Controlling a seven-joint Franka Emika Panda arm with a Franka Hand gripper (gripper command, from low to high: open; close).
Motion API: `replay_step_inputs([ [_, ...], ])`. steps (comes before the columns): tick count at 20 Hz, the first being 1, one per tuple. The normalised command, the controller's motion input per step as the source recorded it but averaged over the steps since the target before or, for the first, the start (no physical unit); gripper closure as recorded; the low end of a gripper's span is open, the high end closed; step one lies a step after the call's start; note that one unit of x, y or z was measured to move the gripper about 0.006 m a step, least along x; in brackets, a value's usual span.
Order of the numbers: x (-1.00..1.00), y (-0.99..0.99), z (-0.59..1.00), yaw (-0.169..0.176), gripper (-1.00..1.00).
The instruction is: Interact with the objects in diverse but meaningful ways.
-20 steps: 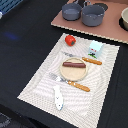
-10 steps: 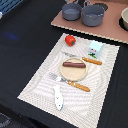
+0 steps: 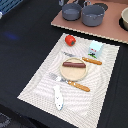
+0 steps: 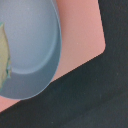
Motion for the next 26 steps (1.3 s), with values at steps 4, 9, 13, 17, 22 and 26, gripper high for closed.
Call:
replay_step_inputs([
  [4,-0.19,0.15,-0.34,-0.040,-1.00],
  [9,-0.06,0.15,-0.33,-0.035,-1.00],
  [13,-0.02,0.17,-0.34,-0.032,-1.00],
  [17,0.00,0.17,-0.31,-0.035,-1.00],
  [22,0.02,0.15,-0.28,-0.045,-1.00],
  [26,0.01,0.14,-0.26,-0.055,-1.00],
])
